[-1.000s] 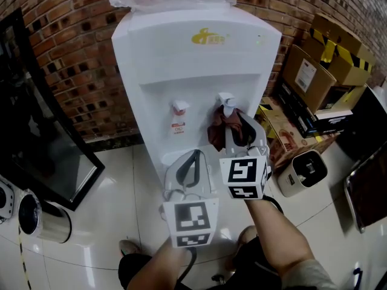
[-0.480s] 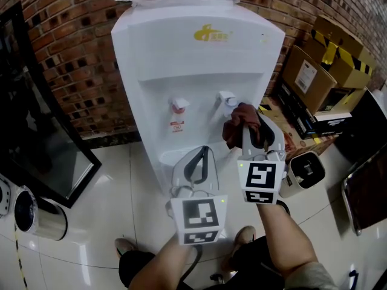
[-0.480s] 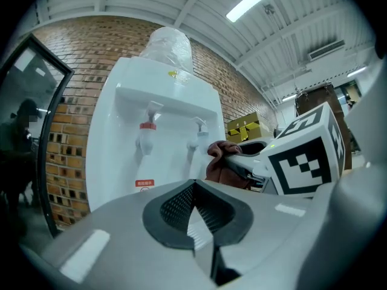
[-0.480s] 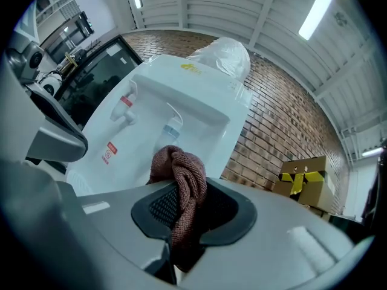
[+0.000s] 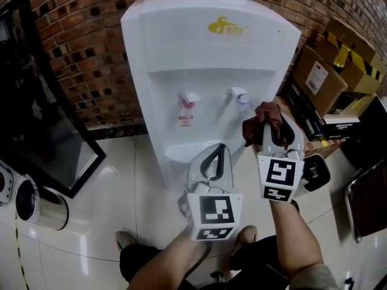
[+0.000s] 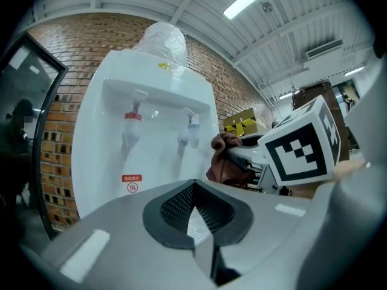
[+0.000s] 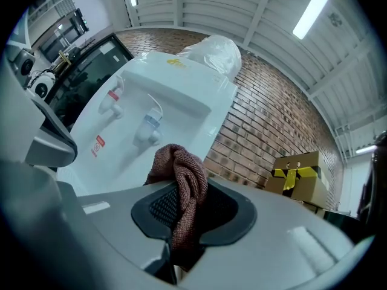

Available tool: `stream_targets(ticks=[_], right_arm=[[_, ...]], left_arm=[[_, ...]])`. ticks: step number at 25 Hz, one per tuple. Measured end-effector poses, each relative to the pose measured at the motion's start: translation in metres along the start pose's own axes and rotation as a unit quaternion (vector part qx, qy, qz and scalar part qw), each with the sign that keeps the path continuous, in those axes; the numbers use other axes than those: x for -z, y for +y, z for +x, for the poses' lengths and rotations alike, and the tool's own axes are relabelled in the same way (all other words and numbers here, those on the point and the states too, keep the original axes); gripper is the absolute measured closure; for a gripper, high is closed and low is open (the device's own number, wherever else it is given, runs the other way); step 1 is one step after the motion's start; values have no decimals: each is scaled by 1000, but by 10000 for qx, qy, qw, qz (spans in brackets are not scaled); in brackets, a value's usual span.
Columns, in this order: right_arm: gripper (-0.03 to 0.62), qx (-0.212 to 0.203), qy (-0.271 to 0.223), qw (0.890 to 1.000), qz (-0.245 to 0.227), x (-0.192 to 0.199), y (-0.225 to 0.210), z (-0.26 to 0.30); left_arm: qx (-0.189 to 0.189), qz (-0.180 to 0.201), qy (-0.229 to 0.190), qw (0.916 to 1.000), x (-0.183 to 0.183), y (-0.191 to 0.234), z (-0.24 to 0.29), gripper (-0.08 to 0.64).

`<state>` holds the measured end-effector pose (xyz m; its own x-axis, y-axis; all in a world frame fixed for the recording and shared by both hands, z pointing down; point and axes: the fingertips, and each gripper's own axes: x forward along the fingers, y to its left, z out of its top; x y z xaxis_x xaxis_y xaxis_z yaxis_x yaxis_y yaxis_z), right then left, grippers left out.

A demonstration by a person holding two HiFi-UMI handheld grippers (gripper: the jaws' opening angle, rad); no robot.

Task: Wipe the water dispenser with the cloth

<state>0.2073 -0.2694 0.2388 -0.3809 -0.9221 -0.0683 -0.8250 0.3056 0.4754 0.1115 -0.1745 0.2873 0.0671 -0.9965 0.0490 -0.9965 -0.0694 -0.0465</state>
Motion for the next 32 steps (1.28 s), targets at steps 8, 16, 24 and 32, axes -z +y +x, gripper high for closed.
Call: stream_targets(ticks=[8, 16, 24, 32], right_arm=[[497, -203, -172, 9996, 116, -15, 8, -12], [497, -1158, -956, 9885, 198, -72, 96, -41], [497, -2301, -1178, 9658, -190, -101, 223, -61], [497, -2547, -919, 9624, -189, -96, 295, -50]], left_arm=[[-192, 175, 101, 9996, 3, 23, -16, 560], [-875, 448, 272, 9948, 5, 100, -72, 560], [-1446, 471, 480, 9872, 15, 175, -135, 560], [-1483, 478, 470, 9867, 15, 202, -155, 560]])
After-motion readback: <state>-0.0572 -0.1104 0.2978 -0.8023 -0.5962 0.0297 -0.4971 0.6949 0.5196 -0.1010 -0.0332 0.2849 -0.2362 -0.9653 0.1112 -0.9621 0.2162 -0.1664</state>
